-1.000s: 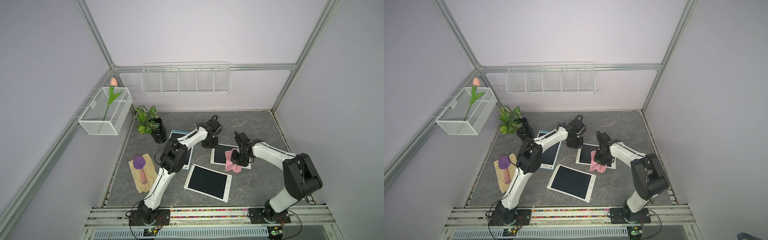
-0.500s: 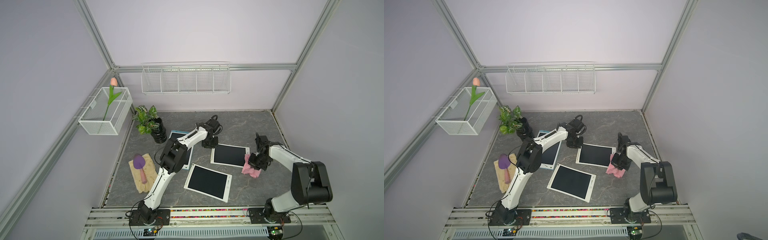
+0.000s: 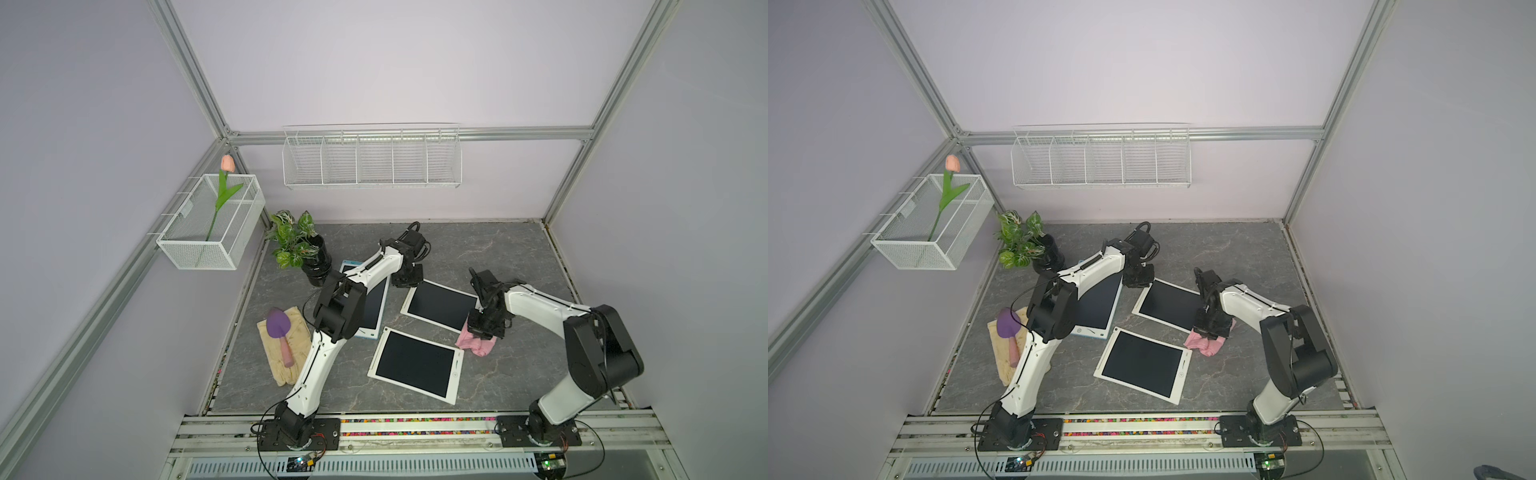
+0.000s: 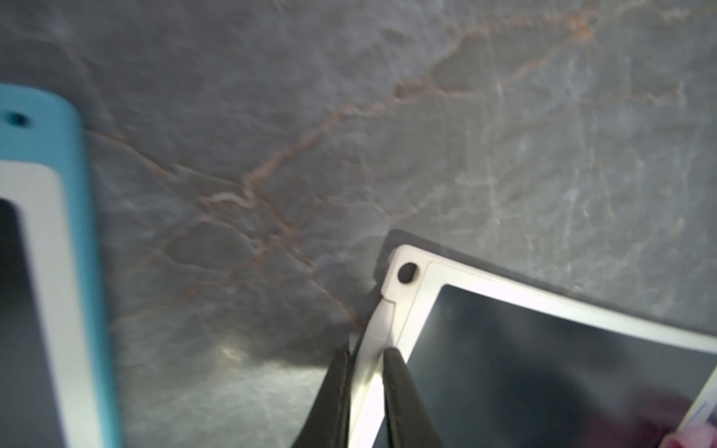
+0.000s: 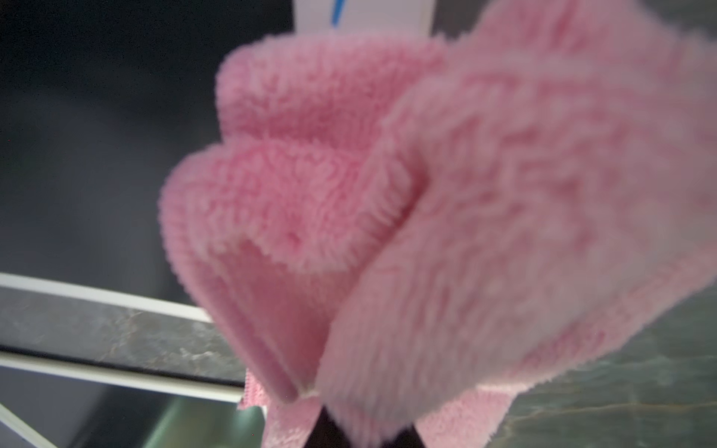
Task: Wipe the drawing tablet
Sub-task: Wipe the dirt from the drawing tablet.
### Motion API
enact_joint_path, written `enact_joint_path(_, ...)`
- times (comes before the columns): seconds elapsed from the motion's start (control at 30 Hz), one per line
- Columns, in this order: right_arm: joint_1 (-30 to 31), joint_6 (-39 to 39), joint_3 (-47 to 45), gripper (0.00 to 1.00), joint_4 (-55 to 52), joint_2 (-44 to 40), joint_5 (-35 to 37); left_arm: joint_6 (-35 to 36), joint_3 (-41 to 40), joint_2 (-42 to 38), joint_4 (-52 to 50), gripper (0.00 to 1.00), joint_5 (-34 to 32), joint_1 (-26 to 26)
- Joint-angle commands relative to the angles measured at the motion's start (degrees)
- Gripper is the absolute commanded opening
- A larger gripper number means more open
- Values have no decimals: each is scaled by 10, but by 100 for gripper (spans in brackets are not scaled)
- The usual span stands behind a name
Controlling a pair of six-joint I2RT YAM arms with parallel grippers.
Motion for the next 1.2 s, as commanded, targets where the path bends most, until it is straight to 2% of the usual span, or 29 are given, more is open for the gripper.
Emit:
enact_joint_path(0.0, 33, 42, 19, 7, 45, 23, -39, 4, -7, 28, -41, 18, 10, -19)
enact_joint_path(0.17, 1, 17, 24, 7, 3, -30, 5, 7, -17, 22, -39, 18, 7, -19)
enact_joint_path(0.3, -69, -30, 28, 7, -17, -60, 19, 11, -14, 15, -39, 19, 3, -18)
enact_joint_path(0.4, -109, -72, 58, 7, -29, -43, 27, 11, -3, 8, -43, 20, 3, -19)
enact_joint_path(0.53, -119, -105, 107, 7, -38, 1, 34, 13, 0, 12, -47, 20, 2, -18)
enact_joint_path(0.67, -105, -101, 117, 7, -32, 37, 18, 9, -13, 13, -42, 20, 8, -19)
enact_joint_path(0.83, -83, -66, 79, 7, 2, 47, -4, 7, -19, 12, -38, 20, 6, -19)
enact_joint_path(1.07, -162, -114, 123, 7, -18, 95, 26, 9, -20, 16, -40, 20, 0, -19)
enact_joint_path(1.17, -177, -127, 142, 7, -30, 112, 31, 10, -21, 18, -41, 20, 0, -19)
